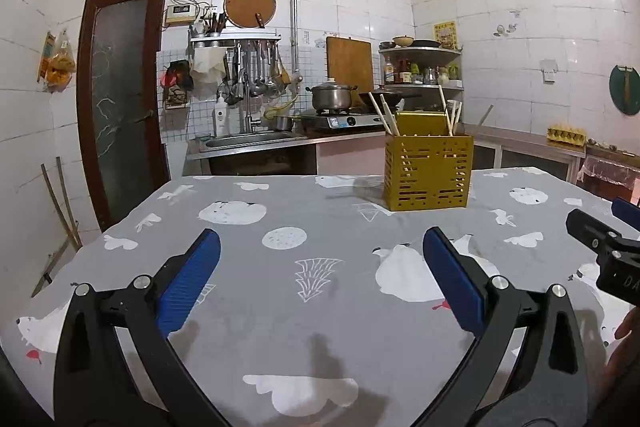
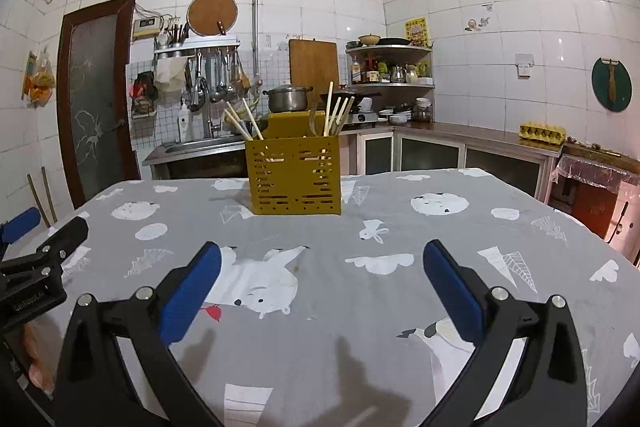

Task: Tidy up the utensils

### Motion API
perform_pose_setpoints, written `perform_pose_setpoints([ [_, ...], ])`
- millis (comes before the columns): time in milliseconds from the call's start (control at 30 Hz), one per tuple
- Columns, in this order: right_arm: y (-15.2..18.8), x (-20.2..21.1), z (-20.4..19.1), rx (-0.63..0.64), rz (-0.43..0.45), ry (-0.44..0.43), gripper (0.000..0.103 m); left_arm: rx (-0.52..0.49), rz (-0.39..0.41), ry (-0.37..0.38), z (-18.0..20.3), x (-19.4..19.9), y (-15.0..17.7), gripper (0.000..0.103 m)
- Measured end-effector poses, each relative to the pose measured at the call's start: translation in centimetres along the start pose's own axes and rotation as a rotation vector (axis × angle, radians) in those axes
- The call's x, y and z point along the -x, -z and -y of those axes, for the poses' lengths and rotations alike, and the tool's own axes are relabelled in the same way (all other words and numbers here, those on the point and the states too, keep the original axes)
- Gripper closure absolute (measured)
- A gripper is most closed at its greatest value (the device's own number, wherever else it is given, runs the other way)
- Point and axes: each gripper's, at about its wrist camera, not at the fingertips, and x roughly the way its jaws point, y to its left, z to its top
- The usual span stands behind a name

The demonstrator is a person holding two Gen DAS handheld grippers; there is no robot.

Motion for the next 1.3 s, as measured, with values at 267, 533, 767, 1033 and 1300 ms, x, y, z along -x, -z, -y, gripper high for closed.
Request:
perform_pose_setpoints([
  [267, -0.12, 0.27, -0.52, 0.020, 0.016, 0.010, 0.004, -0.028, 0.003, 0.010, 0.53, 0.25, 0.06, 0.005],
  [533, -0.11, 0.41, -0.63, 0.026, 0.020, 0.013, 0.004, -0.022, 0.007, 0.013, 0.50, 0.41, 0.09, 0.005],
  [767, -0.09, 0.45, -0.58, 0.023, 0.022, 0.013, 0.004, -0.022, 0.011, 0.012, 0.48, 0.48, 0.09, 0.005],
  [1033, -0.09, 0.46, -0.56, 0.025, 0.023, 0.013, 0.004, -0.020, 0.016, 0.012, 0.46, 0.55, 0.07, 0.005],
  [1300, -0.09, 0.47, -0.57, 0.025, 0.024, 0.014, 0.004, -0.020, 0.017, 0.012, 0.50, 0.62, 0.06, 0.005],
])
